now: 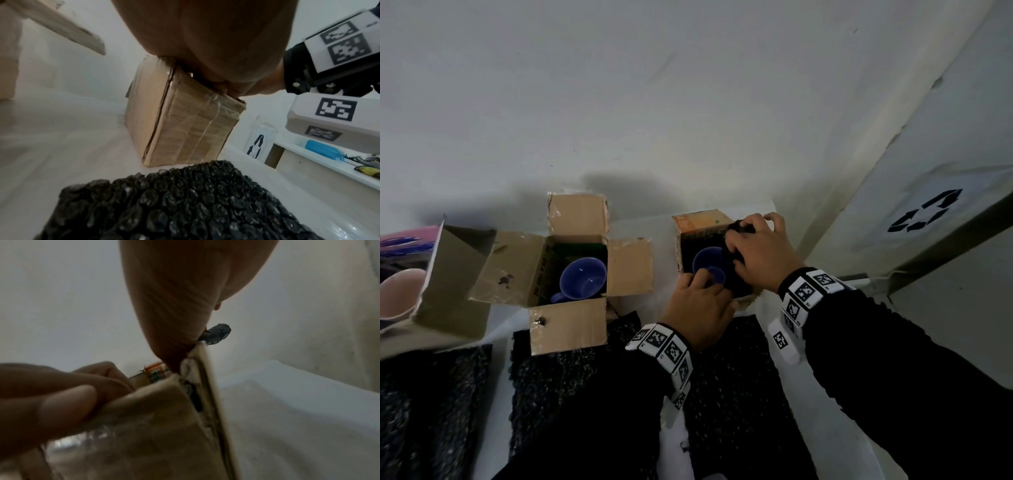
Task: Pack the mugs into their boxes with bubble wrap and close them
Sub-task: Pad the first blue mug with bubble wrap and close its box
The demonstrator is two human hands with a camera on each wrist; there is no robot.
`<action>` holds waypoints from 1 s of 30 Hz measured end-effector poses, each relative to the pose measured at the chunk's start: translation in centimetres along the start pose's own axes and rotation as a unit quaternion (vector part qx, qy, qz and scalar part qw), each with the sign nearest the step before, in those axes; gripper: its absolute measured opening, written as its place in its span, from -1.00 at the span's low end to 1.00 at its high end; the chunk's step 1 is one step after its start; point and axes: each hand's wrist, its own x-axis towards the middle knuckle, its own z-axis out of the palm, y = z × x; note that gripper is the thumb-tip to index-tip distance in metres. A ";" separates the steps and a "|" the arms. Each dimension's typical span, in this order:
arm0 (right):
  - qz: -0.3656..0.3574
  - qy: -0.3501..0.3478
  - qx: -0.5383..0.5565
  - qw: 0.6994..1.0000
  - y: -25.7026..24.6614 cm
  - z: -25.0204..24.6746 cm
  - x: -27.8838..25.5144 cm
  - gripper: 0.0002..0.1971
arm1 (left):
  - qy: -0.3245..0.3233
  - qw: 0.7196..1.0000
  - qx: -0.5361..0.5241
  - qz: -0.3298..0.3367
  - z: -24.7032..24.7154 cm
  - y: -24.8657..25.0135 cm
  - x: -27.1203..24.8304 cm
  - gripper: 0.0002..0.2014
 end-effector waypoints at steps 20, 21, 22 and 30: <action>0.172 0.046 -0.027 0.984 -2.5 1.4 -0.3 -0.81 | 0.002 0.998 0.062 -0.023 -0.6 -0.8 -0.3 -0.54; 0.165 0.033 -0.028 0.985 -2.5 1.4 -0.3 -0.75 | 0.004 0.997 0.063 -0.033 -0.6 -0.8 -0.3 -0.53; 0.157 0.026 -0.029 0.987 -2.4 1.4 -0.3 -0.71 | 0.004 0.997 0.064 -0.040 -0.6 -0.7 -0.3 -0.53; 0.168 0.031 0.064 0.983 -1.1 1.2 -0.2 -0.80 | 0.001 0.997 0.046 -0.054 -0.6 -1.1 -0.8 -0.56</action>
